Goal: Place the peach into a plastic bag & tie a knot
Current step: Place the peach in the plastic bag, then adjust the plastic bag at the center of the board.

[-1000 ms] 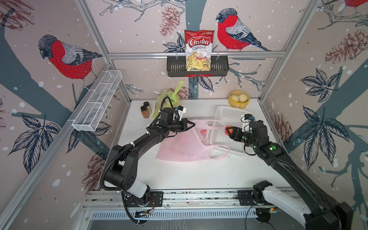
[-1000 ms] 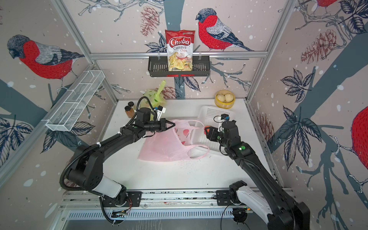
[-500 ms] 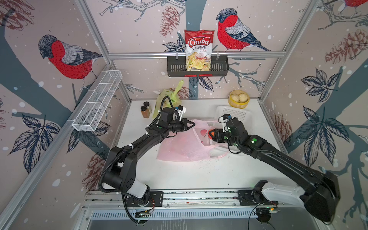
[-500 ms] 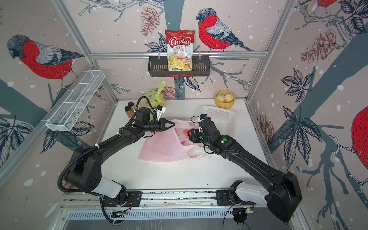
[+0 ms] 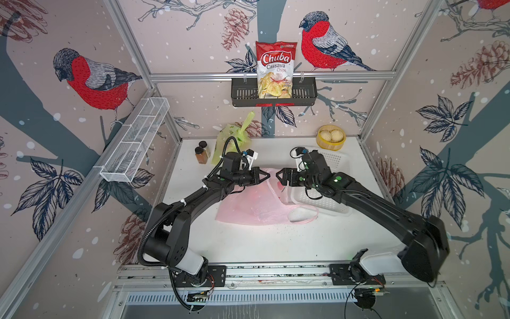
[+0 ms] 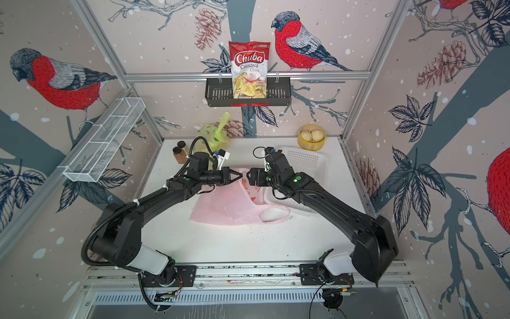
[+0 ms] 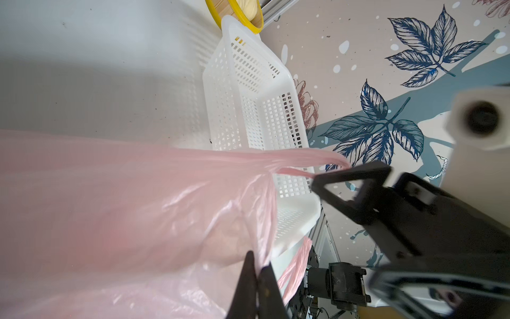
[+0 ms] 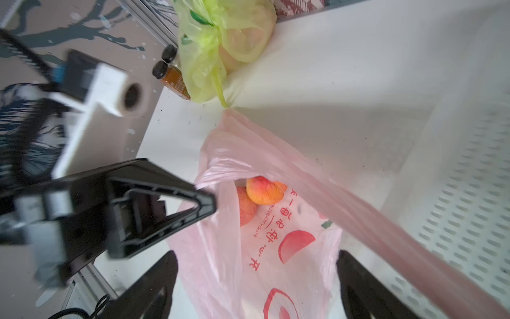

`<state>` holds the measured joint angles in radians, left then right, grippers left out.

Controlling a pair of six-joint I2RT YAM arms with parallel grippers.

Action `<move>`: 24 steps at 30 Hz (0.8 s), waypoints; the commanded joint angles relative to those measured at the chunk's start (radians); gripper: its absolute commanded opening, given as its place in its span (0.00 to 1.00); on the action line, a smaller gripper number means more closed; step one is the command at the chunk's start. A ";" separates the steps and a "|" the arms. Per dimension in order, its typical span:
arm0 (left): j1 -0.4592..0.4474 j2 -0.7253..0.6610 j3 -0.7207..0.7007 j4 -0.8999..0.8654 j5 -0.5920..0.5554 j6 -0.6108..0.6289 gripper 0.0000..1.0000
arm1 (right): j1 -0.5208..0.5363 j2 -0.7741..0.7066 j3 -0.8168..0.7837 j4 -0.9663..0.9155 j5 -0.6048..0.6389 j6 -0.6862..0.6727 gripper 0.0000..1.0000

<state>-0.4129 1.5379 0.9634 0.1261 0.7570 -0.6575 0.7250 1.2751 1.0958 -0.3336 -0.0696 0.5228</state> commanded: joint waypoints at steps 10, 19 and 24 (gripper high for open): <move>0.003 0.031 0.023 0.065 0.010 -0.015 0.00 | -0.061 -0.379 -0.302 -0.234 0.075 0.051 0.50; 0.003 0.032 0.026 0.059 0.004 -0.014 0.00 | -0.042 -0.438 -0.408 -0.287 0.014 0.132 0.51; 0.002 0.034 0.027 0.063 0.004 -0.017 0.00 | -0.030 -0.453 -0.478 -0.269 0.001 0.164 0.47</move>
<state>-0.4126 1.5719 0.9813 0.1513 0.7582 -0.6655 0.6888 0.8253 0.6369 -0.6067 -0.0532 0.6586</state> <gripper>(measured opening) 0.068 0.469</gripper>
